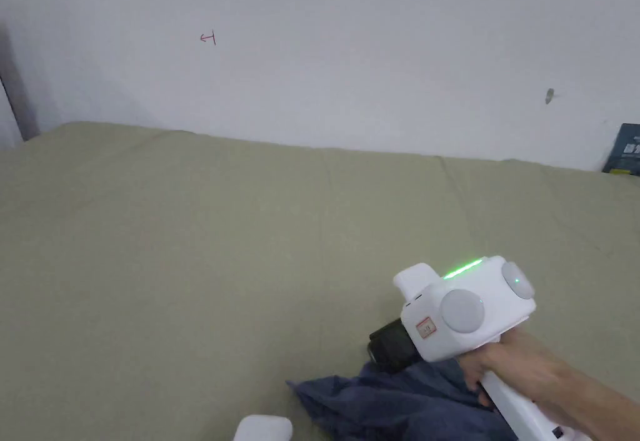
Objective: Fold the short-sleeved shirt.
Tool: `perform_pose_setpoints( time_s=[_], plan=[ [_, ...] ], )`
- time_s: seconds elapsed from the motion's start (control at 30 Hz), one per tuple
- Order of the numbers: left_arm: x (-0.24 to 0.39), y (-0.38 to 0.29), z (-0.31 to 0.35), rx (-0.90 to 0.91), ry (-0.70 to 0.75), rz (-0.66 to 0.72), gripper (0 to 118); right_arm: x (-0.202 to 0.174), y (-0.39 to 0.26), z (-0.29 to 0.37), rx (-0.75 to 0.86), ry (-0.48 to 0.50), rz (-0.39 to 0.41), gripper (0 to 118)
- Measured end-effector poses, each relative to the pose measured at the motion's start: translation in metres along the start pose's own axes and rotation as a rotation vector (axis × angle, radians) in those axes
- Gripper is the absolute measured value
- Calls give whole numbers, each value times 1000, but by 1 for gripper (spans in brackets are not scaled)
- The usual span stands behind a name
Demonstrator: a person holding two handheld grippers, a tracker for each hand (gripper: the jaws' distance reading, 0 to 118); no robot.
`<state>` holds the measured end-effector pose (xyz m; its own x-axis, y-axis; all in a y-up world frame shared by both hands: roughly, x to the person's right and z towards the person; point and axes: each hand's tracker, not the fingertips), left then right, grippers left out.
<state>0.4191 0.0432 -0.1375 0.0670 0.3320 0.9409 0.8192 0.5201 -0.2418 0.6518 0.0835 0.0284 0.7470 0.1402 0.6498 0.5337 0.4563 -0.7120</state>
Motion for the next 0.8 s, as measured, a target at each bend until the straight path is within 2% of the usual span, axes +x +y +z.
perform_pose_setpoints(
  time_s=[0.07, 0.1, 0.13, 0.17, 0.2, 0.23, 0.27, 0.3, 0.33, 0.47, 0.6, 0.8],
  plan=[
    [1, 0, 0, 3, -1, -3, 0, -9, 2, -10, -10, -22, 61, 109],
    [1, 1, 0, 1, -1, -9, 0, -12, 3, -14, -13, -19, 63, 99],
    [0, 1, 0, -1, -2, -7, 0, -14, 3, -17, -16, -21, 71, 73],
    [0, 1, -1, -4, -3, -2, 0, -16, 3, -20, -23, -34, 79, 23],
    [0, 2, -1, -8, -5, 2, 0, -17, 3, -21, -37, -61, 85, 3],
    [-1, 3, -1, -11, -7, 3, 0, -17, 3, -22, -48, -95, 88, 3],
    [-2, 4, -1, -18, -10, 9, 0, -19, 0, -17, -28, -77, 82, 4],
    [-2, 5, -1, -24, -14, 19, 0, -15, 1, -12, -35, -59, 54, 4],
    [-2, 6, 2, -21, -17, 30, 0, -8, -2, 1, -8, -60, -7, 4],
    [2, 11, 33, 26, 12, 54, 0, 25, -11, 71, 126, -65, -138, 4],
    [13, 25, 88, 88, 61, 34, 0, 61, -32, 168, 219, -160, -178, 4],
    [40, 58, 201, 271, 189, -28, 0, 115, -100, 324, 378, -298, -328, 4]
  ],
)
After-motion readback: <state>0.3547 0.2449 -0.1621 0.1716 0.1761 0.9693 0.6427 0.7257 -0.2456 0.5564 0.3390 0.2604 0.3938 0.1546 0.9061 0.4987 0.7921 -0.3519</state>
